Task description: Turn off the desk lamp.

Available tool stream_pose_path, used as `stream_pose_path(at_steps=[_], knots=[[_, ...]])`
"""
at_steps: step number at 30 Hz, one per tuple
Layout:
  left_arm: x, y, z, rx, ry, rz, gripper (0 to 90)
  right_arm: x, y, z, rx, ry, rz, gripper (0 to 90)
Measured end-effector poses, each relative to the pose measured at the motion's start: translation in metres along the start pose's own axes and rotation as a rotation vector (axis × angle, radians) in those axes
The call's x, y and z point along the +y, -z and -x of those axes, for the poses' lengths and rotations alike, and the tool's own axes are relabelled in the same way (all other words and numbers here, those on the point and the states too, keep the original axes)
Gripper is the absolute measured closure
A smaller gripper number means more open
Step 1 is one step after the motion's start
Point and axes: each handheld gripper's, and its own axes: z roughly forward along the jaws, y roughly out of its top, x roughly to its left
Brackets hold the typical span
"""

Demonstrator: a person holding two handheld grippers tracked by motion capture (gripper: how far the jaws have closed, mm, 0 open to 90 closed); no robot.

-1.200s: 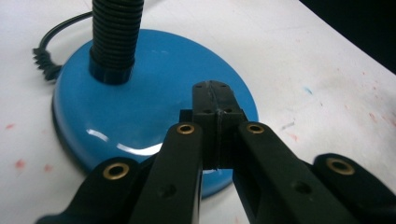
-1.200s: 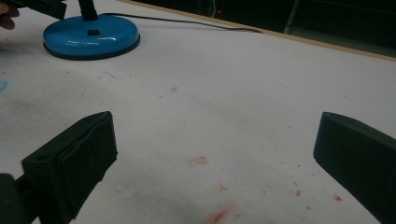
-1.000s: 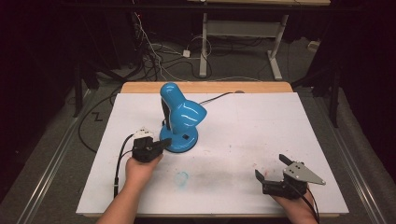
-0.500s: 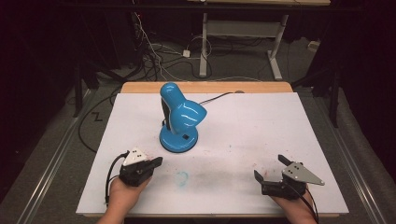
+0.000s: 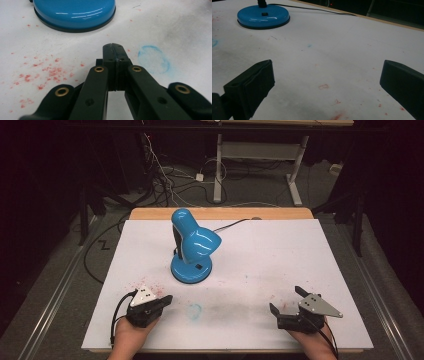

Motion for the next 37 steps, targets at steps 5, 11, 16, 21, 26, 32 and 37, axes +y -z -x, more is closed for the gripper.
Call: stream_pose_path(at_steps=[5,11,16,21,26,32,37], knots=[[0.000,-0.002,0.000,-0.012,-0.011,0.012,61.9,-0.001,0.000,0.000,0.003,0.004,-0.001,0.3],[0.000,-0.007,0.000,0.011,-0.024,-0.023,28.7,0.000,0.004,0.003,-0.005,-0.004,0.008,0.3],[-0.001,-0.013,0.000,-0.010,-0.017,-0.076,4.1,0.000,0.005,0.004,-0.006,-0.003,0.011,0.3],[0.002,-0.007,-0.001,-0.022,-0.017,0.001,0.0,0.000,0.007,0.004,-0.007,-0.003,0.013,0.3],[0.003,0.004,-0.005,-0.009,0.001,0.089,0.0,-0.001,0.009,0.005,-0.007,-0.009,0.016,0.3],[0.001,-0.001,-0.012,-0.011,-0.005,0.060,0.0,-0.004,0.005,0.005,-0.003,-0.012,0.001,0.3],[0.001,0.000,-0.012,-0.015,-0.005,0.074,0.0,-0.004,0.003,0.003,-0.006,-0.011,0.000,0.3]])
